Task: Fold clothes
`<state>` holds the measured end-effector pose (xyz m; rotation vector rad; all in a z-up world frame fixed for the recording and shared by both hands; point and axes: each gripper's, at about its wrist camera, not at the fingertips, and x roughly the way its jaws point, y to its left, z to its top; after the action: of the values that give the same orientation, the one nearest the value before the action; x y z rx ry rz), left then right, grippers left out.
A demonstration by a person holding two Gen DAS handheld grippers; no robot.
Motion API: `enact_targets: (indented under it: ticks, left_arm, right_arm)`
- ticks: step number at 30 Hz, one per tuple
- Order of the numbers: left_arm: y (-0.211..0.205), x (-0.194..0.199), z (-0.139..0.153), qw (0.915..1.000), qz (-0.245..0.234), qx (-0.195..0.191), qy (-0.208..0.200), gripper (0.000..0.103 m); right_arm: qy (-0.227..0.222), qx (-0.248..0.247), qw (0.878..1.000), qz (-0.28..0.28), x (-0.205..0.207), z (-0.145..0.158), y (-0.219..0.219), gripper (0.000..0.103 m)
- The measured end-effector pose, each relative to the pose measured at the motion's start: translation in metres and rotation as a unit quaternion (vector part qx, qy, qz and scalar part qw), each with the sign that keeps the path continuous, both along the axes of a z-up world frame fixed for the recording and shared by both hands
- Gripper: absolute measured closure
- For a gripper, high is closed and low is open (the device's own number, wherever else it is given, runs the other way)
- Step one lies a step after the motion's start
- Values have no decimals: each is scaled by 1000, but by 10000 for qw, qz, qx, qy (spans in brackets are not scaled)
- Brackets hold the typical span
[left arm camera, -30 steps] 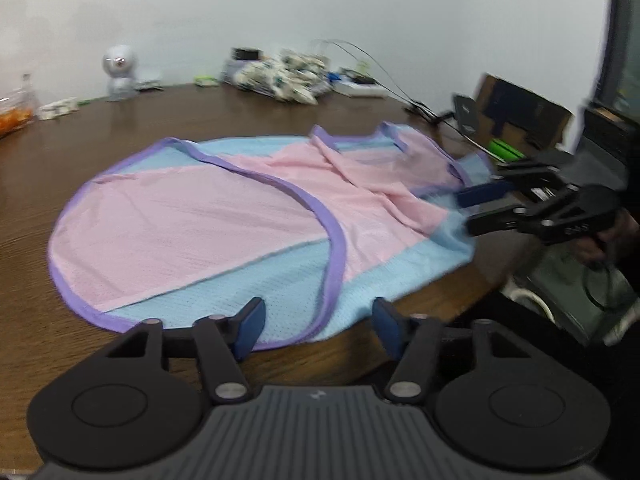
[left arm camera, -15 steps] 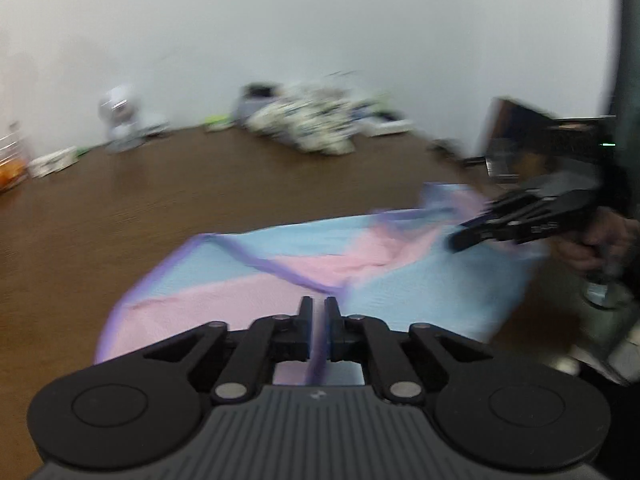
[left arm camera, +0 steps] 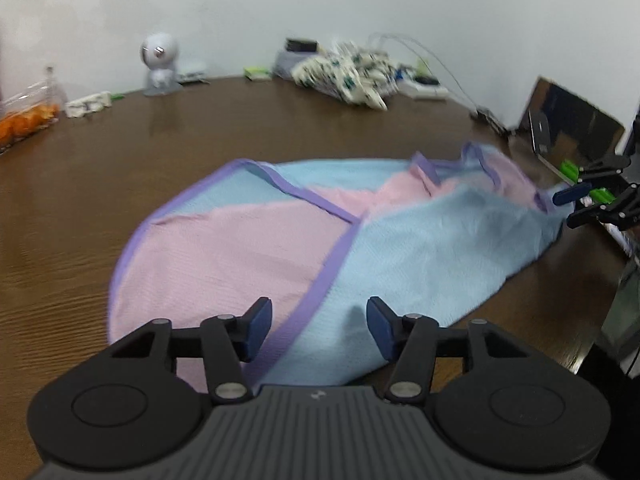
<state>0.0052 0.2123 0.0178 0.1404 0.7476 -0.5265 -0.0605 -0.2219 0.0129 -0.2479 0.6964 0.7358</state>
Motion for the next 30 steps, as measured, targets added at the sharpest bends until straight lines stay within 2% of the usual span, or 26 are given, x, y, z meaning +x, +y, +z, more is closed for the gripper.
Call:
enact_targets:
  ticks: [1, 3, 5, 7, 9, 10, 11, 12, 13, 14, 16, 17, 19, 20, 21, 24, 25, 26, 27, 28, 29, 30]
  left_arm:
    - [-2, 1, -2, 9999, 6, 107, -15, 62]
    - [-2, 3, -3, 9997, 111, 196, -19, 74]
    - [1, 5, -3, 9996, 241, 174, 36, 82]
    - [3, 5, -1, 9993, 317, 181, 50, 82]
    - [6, 5, 7, 9991, 409, 116, 43, 81]
    - [8, 6, 16, 9990, 445, 69, 11, 80]
    - [11, 7, 25, 9988, 482, 22, -22, 75]
    - [12, 11, 36, 9988, 471, 89, -121, 64]
    - [10, 19, 48, 9984, 402, 274, -281, 59]
    - [8, 30, 58, 9977, 301, 443, -417, 52]
    - [3, 67, 68, 9982, 83, 485, -354, 40]
    - [2, 90, 68, 9992, -4, 362, -193, 37]
    - [-3, 136, 56, 9998, 34, 19, 213, 38]
    - [-7, 153, 48, 9995, 71, 10, 320, 43]
    - [-11, 167, 41, 9992, 77, 24, 382, 45]
    - [-18, 193, 24, 9990, 13, 32, 456, 48]
    - [-19, 198, 19, 9986, -38, 34, 518, 49]
    - [-21, 201, 15, 9982, -97, 63, 585, 55]
    - [-23, 204, 12, 9977, -157, 123, 644, 66]
    - [-23, 204, 10, 9975, -211, 153, 664, 74]
    - [-22, 203, 11, 9974, -246, 139, 669, 96]
    - [-20, 202, 11, 9972, -263, 116, 686, 98]
  right_arm:
    - [17, -27, 10000, 20, 0, -2, 2, 83]
    - [159, 0, 9998, -137, 8, -6, 2, 102]
    - [327, 246, 9979, -499, 21, -4, -7, 102]
    - [431, 186, 9968, -646, 27, -1, -14, 99]
    - [418, -19, 9972, -626, 29, 3, -15, 91]
    - [319, -203, 9980, -500, 26, 7, -10, 81]
    - [134, -305, 9988, -359, 24, 14, -5, 74]
    - [27, -268, 9993, -243, 32, 23, 0, 64]
    - [-40, -191, 9997, -137, 44, 32, 5, 62]
    - [-107, -114, 9999, -32, 56, 41, 10, 62]
    - [-97, 76, 9997, 219, 89, 54, 25, 62]
    - [32, 137, 9993, 340, 112, 54, 35, 63]
    - [446, 71, 9977, 504, 159, 42, 62, 67]
    - [630, -39, 9969, 468, 178, 35, 74, 69]
    - [802, -173, 9959, 391, 195, 28, 86, 77]
    - [966, -416, 9933, 487, 210, 13, 103, 78]
    - [1017, -445, 9922, 561, 212, 8, 106, 82]
    - [1054, -452, 9915, 616, 212, 5, 108, 87]
    - [1038, -479, 9912, 670, 210, 2, 108, 92]
    - [1005, -485, 9913, 700, 210, 1, 107, 92]
    - [973, -482, 9915, 720, 210, 0, 106, 93]
    - [941, -478, 9917, 740, 209, -1, 105, 95]
